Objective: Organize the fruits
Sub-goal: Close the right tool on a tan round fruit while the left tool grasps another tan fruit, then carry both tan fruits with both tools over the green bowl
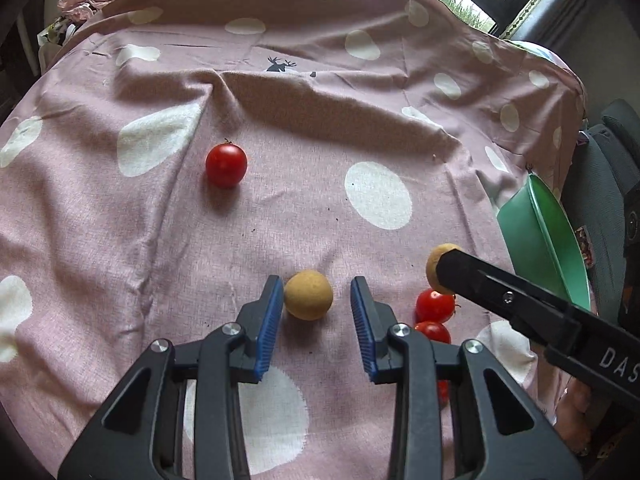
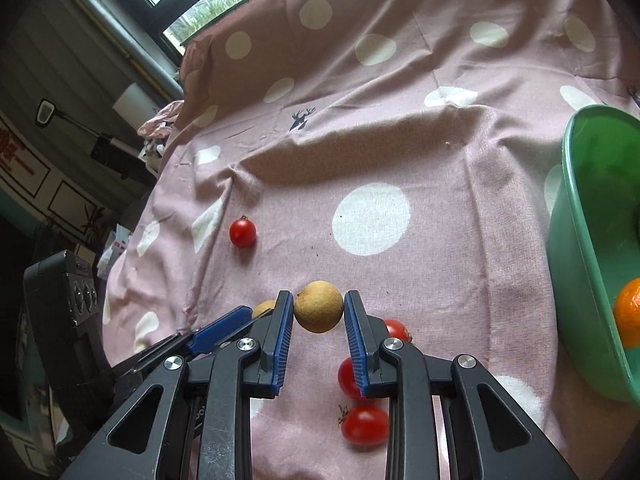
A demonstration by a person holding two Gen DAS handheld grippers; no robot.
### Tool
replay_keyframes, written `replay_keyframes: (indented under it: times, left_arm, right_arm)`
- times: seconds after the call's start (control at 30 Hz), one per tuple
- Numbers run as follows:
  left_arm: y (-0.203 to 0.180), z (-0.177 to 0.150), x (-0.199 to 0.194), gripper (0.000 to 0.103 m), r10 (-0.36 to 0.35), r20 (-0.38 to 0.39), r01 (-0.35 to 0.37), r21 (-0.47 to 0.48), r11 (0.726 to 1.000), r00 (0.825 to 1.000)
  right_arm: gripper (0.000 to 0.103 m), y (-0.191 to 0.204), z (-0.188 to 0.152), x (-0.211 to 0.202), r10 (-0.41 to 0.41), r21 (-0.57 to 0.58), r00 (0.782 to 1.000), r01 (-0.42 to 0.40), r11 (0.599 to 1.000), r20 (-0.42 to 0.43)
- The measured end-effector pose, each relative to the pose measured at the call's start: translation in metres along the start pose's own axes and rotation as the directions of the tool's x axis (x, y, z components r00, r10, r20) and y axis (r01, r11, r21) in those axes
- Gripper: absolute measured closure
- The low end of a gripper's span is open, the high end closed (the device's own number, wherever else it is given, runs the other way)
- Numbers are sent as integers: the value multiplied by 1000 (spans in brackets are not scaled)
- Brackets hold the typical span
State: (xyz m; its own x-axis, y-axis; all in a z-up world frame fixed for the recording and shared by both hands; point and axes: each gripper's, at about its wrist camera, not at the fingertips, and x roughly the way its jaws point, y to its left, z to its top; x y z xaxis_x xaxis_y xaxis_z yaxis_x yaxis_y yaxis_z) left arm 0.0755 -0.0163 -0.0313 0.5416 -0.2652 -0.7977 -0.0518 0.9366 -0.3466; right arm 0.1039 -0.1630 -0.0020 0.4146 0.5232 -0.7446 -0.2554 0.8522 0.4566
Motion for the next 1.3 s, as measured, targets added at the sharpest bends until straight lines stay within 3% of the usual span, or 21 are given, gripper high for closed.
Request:
replay_keyframes:
  times: [0.17,0.3,0.63,0.97,1.3]
  left_arm:
    - [2,0,10,70,-2,-35,2,-14,1000,999]
    - [2,2,12,77,0,-16,0,-21,1000,1000]
    - [0,-1,7,77,11,4,-11,-7,1000,1000]
    - [-12,-4,-30,77,1,101,-4,31,1000,995]
    - [-22,-5,-75,77,-62,203,52,57,997,977]
  right_arm:
    - [75,0,1,-1,-5,2,1000,5,1000,8]
    - [75,0,0,-4,-3,1,1000,3,1000,12]
    - [75,-2,0,-12,-10,5,999,10,1000,34]
    - [75,-4,0,-34,-25,12,996,25,1000,86]
    - [75,-4,0,-61,-35,16,987,33,999,158]
